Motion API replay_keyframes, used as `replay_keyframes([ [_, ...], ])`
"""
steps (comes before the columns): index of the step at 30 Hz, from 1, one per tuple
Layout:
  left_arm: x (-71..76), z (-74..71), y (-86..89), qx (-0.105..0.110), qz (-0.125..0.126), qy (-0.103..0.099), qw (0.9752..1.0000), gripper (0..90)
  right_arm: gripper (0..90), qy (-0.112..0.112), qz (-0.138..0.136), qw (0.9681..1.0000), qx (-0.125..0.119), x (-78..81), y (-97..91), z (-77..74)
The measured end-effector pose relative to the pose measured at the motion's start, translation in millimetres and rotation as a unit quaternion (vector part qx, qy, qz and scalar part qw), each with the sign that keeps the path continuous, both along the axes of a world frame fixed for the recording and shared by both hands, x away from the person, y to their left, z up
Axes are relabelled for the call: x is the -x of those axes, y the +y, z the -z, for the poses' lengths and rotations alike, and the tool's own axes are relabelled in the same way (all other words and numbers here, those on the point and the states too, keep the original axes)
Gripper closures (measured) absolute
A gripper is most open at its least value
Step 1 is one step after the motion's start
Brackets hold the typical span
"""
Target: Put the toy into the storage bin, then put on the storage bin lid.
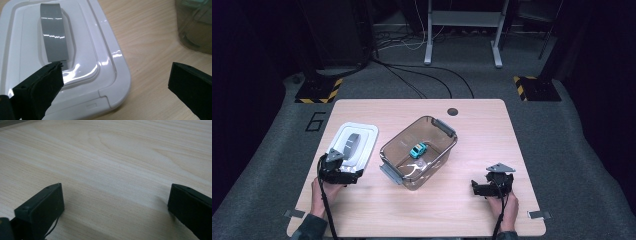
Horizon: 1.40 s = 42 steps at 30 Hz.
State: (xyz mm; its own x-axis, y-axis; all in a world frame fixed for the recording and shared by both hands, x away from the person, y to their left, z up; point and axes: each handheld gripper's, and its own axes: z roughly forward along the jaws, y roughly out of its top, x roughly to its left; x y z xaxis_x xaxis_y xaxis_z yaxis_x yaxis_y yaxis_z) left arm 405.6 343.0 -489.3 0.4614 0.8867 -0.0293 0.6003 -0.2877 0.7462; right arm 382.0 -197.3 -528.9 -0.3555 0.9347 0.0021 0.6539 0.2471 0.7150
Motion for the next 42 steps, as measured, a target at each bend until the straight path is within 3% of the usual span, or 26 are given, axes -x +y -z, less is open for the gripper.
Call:
replay_keyframes([
  [8,-12.4,-5.1,6.8,-0.004,-0.007,-0.002,1.0000,0.0,0.0,0.000,0.000,1.0000,0.000,0.0,0.0,0.0],
  [16,-36.3,-8.1,14.4,-0.005,-0.026,-0.001,0.9997,0.0,0.0,0.000,0.001,1.0000,0.000,0.0,0.1,0.0],
  [31,-78.3,-1.1,18.1,-0.002,-0.053,0.035,0.9980,0.0,0.0,-0.001,0.001,1.0000,0.000,0.1,0.0,0.1],
  [38,-92.7,8.3,20.1,-0.013,-0.071,0.053,0.9960,0.2,0.0,-0.001,0.001,1.0000,0.000,0.2,0.1,0.1],
  [40,-93.6,9.9,21.9,-0.017,-0.075,0.053,0.9956,3.9,0.0,-0.001,0.001,1.0000,0.000,0.2,0.0,0.1],
  [42,-93.7,11.3,22.3,-0.013,-0.077,0.052,0.9956,16.1,0.0,-0.001,0.001,1.0000,0.000,0.2,0.0,0.1],
])
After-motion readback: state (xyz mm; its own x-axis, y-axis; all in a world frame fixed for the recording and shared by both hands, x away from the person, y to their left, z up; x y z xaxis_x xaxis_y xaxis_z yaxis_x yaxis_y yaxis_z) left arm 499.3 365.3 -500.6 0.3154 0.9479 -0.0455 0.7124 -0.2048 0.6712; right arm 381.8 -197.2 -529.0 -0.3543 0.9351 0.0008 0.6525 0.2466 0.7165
